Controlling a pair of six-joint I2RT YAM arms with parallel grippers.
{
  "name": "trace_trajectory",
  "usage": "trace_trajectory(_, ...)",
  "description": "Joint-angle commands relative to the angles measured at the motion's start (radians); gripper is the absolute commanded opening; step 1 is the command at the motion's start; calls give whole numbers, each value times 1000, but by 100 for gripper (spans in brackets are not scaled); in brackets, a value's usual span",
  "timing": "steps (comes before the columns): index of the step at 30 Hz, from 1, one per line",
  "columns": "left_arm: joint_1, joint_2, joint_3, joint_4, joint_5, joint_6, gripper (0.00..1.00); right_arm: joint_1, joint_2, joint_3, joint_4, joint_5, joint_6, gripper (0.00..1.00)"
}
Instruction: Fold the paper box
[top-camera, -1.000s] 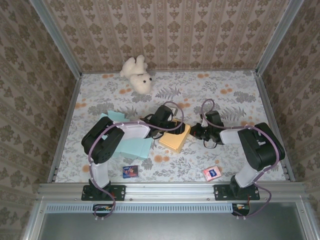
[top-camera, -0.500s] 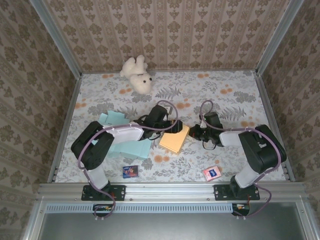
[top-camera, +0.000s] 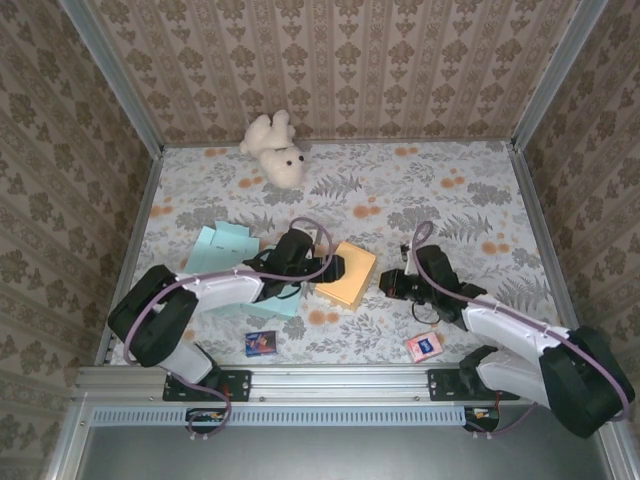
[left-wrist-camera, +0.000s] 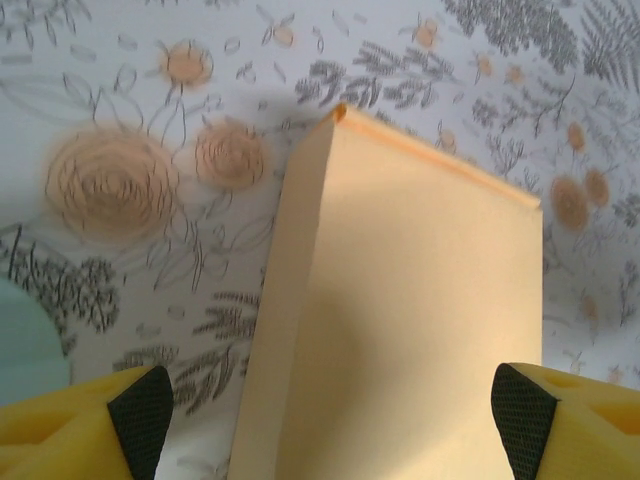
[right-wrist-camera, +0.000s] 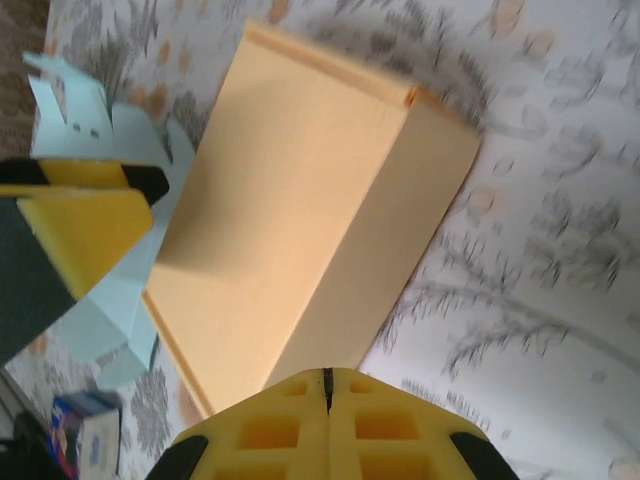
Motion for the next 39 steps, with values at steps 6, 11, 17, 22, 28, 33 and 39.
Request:
trace_trajectory(6, -49, -40, -64, 27, -55, -43, 86, 160, 10, -76, 9, 88, 97, 0)
trace_trajectory(11, -75, -46, -79, 37, -63, -59, 86, 208, 111, -71, 105, 83, 121, 0)
trace_trajectory(17, -102, -37, -80, 39, -83, -64, 86, 237, 220, -36, 179, 77, 134, 0)
trace_trajectory(22, -127, -1, -75, 67, -80, -77, 86, 238, 286, -20, 223, 85, 140, 0)
trace_trajectory(28, -211, 25, -54, 105, -71, -107, 86, 237, 352, -5, 275, 93, 150, 0)
trace_trajectory(33, -316, 25, -30, 126, -95, -137, 86, 237, 319, -43, 354, 125, 189, 0)
trace_trajectory(39, -398, 69, 16, 157, -121, -174, 86, 256, 223, -84, 419, 181, 246, 0)
